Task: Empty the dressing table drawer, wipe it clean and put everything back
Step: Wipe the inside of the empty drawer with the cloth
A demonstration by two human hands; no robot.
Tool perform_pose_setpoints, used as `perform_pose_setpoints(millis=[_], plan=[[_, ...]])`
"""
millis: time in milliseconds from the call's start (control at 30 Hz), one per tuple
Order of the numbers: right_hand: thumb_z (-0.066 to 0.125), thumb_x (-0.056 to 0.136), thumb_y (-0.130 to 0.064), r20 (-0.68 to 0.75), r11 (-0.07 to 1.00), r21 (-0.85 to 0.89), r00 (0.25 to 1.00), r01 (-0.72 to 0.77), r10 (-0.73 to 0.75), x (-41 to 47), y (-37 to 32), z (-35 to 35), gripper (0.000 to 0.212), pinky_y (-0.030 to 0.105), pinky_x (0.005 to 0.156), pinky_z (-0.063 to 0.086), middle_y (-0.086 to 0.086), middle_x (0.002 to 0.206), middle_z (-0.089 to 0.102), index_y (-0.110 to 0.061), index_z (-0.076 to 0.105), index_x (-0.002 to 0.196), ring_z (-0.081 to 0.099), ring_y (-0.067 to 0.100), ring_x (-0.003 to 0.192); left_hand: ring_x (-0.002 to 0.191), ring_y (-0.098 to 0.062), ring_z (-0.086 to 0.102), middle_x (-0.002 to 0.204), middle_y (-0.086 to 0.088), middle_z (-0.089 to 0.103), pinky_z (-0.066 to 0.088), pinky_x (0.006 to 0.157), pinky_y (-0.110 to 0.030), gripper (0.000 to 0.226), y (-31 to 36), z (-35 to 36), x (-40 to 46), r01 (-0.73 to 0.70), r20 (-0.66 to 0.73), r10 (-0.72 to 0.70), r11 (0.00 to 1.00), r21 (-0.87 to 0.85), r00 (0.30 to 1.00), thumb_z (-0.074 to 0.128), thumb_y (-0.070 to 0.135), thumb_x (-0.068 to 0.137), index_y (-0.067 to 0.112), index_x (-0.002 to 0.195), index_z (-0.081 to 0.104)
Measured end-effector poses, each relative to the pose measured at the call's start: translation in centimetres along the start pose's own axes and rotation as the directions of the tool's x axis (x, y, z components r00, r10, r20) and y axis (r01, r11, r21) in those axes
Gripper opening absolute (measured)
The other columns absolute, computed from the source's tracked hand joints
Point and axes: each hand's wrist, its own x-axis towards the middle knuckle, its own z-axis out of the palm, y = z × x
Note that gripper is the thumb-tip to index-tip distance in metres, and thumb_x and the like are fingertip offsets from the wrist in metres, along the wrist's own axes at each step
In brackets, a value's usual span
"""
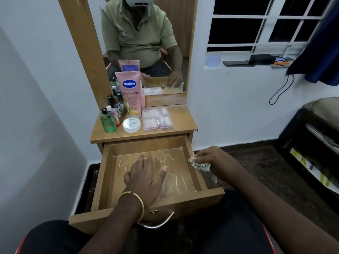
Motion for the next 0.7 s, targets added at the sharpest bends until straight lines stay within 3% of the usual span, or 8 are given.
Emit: perform_pose_setpoints(millis=[67, 167, 233, 300, 400, 533, 700], plan=[[0.075, 0.075, 0.005, -0.028, 0.997, 0.074, 0.999, -0.024, 0.027, 0.4, -0.1, 0.3, 0.052, 0.037, 0.09, 0.051, -0.002, 0.126, 0.067, -0.024, 0.072, 0.118, 0.061, 0.023, 0.112, 0.149, -0.02, 0.007, 0.163, -0.001, 0.01, 0.011, 0.116, -0.048, 0.06, -0.1, 0.0, 0.0, 0.003, 0.0, -0.003, 1.0, -0.015, 1.0, 0.026, 0.061, 0.096, 0.031, 0.147, 0.032], [0.07, 0.083, 0.0, 0.077, 1.0, 0.002, 0.997, 0.025, -0.025, -0.8, -0.7, -0.5, 0.047, 0.016, 0.093, 0.038, -0.007, 0.133, 0.06, -0.024, 0.067, 0.124, 0.054, 0.012, 0.121, 0.149, -0.019, 0.005, 0.163, 0.001, 0.008, 0.01, 0.117, -0.047, 0.06, -0.3, 0.1, 0.1, -0.002, 0.01, 0.002, 1.0, -0.009, 1.0, 0.023, 0.061, 0.096, 0.032, 0.148, 0.03], [0.071, 0.084, -0.005, 0.167, 0.996, -0.005, 0.983, 0.085, -0.083, -2.4, -0.6, -1.1, 0.045, 0.019, 0.092, 0.042, -0.01, 0.132, 0.061, -0.028, 0.068, 0.122, 0.052, 0.011, 0.12, 0.149, -0.019, 0.004, 0.163, 0.001, 0.008, 0.009, 0.117, -0.048, 0.063, -0.4, 0.2, 0.1, 0.004, 0.015, -0.004, 1.0, -0.007, 1.0, 0.021, 0.064, 0.094, 0.032, 0.149, 0.028], [0.074, 0.08, -0.01, 0.178, 0.996, 0.03, 0.98, 0.08, -0.084, -3.6, -0.7, -1.5, 0.043, 0.032, 0.086, 0.049, -0.013, 0.126, 0.065, -0.034, 0.071, 0.116, 0.052, 0.012, 0.115, 0.149, -0.02, 0.005, 0.163, 0.001, 0.009, 0.01, 0.117, -0.049, 0.067, -0.5, 0.3, 0.2, 0.007, 0.022, -0.007, 1.0, 0.009, 1.0, 0.019, 0.066, 0.092, 0.032, 0.149, 0.026], [0.074, 0.077, -0.004, 0.108, 0.999, -0.023, 0.993, 0.046, -0.043, -2.6, -1.0, -1.1, 0.049, 0.032, 0.08, 0.047, -0.011, 0.124, 0.067, -0.03, 0.071, 0.118, 0.054, 0.015, 0.111, 0.149, -0.021, 0.005, 0.163, 0.0, 0.008, 0.01, 0.117, -0.049, 0.069, -0.5, 0.4, 0.3, 0.001, 0.042, -0.003, 0.999, 0.051, 0.999, 0.018, 0.066, 0.092, 0.031, 0.151, 0.022], [0.076, 0.076, -0.001, -0.054, 0.993, -0.051, 0.994, -0.102, 0.099, 2.1, -0.8, -0.1, 0.054, 0.037, 0.086, 0.051, -0.004, 0.128, 0.066, -0.026, 0.067, 0.124, 0.057, 0.022, 0.113, 0.149, -0.021, 0.005, 0.163, 0.0, 0.008, 0.01, 0.118, -0.048, 0.07, -0.4, 0.3, 0.3, -0.001, 0.048, -0.003, 0.997, 0.073, 0.999, 0.019, 0.065, 0.093, 0.028, 0.153, 0.02], [0.069, 0.085, -0.016, -0.174, 0.961, -0.159, 0.964, -0.228, 0.2, 7.0, -1.1, 1.0, 0.048, 0.031, 0.087, 0.048, -0.007, 0.133, 0.062, -0.03, 0.063, 0.13, 0.055, 0.024, 0.119, 0.15, -0.021, 0.005, 0.163, -0.001, 0.009, 0.011, 0.118, -0.048, 0.068, -0.1, 0.1, 0.0, -0.012, 0.057, 0.006, 0.994, 0.104, 0.998, 0.019, 0.063, 0.096, 0.025, 0.151, 0.023]])
